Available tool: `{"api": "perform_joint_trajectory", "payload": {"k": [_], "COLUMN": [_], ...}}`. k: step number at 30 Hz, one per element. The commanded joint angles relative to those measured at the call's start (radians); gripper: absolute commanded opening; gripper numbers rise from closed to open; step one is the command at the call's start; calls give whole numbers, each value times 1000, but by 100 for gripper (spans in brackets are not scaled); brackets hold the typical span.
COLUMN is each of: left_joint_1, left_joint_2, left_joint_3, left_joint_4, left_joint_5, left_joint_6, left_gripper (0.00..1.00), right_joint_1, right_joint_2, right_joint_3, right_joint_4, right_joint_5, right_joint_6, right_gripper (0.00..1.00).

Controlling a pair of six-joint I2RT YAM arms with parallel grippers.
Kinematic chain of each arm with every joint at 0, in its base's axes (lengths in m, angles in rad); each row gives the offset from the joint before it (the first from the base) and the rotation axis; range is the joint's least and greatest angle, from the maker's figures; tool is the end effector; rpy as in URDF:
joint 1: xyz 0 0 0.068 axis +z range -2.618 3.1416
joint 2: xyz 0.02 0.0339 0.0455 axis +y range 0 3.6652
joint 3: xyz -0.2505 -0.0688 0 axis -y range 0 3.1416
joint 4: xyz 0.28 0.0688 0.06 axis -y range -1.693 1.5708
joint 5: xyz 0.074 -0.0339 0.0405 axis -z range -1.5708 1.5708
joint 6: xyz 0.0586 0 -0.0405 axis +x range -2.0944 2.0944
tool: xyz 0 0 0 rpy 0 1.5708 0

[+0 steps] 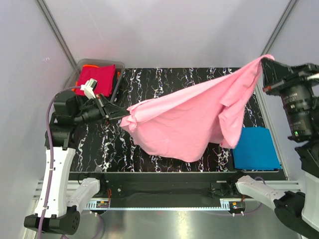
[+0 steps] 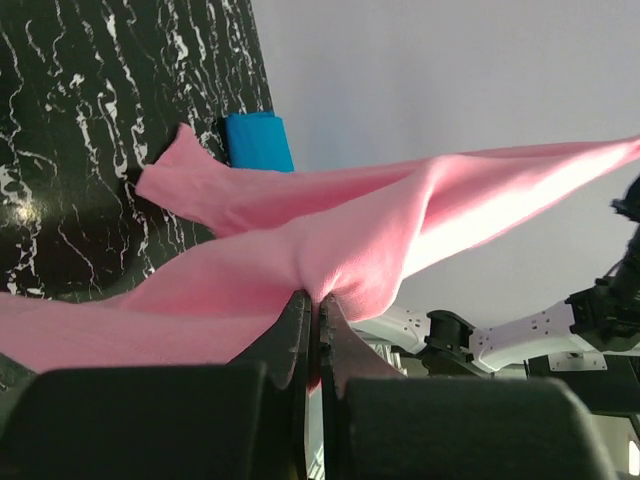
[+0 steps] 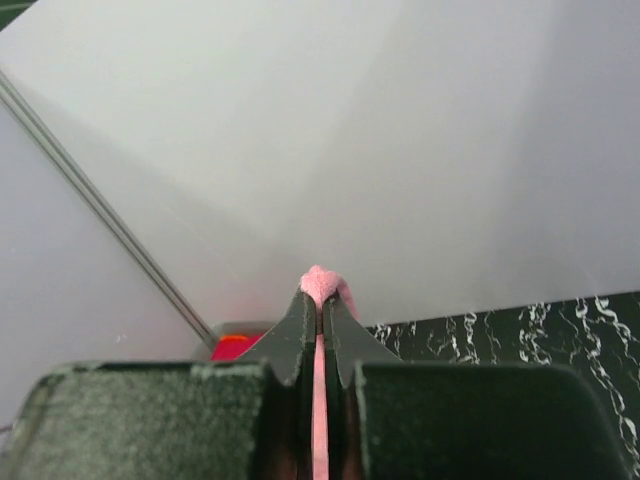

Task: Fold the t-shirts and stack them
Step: Flatten the tshirt out

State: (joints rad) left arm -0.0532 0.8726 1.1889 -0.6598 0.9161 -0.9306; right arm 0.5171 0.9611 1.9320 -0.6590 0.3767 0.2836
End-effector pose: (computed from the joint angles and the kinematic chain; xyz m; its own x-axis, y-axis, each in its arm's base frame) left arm 0.2069 -0.0576 0.4126 -0.8250 -0.4451 -0.3482 0.1952 0.3539 -0.9147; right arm 0.1040 0.0344 0.6233 0.2126 0.4202 -0.8821 -0.2238 0.8997 0.3747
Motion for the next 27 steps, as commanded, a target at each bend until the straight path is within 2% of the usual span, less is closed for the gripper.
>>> {"api": "perform_joint_trajectory", "payload": {"k": [1,6,10,15,20,27], "left_joint_1": [7,10,13,13,16,16], "left_joint_2": [12,66,141,180,89,-75], "left_joint_3": [-28,-41,34,174,238,255], "left_joint_4": [11,23,72,85,83,83], "left_joint_5": [-5,-62,-31,6,30,17], "left_joint_6": [24,15,-19,-48,-70,-103], "left_gripper": [0,0,0,0,0,0], "right_joint_1": [1,0,0,0,0,0], "right_joint_2": [112,218,269,168,23,-71], "right_joint_3": [47,53,179,190,162,191], "right_joint_4": [191,419,406,380,348,299], "right_joint_5": [82,70,28,-27,-99,-113], "right_joint_6": [-56,-179,-265,-277,-239,-126], "right_gripper": [0,0,0,0,0,0]}}
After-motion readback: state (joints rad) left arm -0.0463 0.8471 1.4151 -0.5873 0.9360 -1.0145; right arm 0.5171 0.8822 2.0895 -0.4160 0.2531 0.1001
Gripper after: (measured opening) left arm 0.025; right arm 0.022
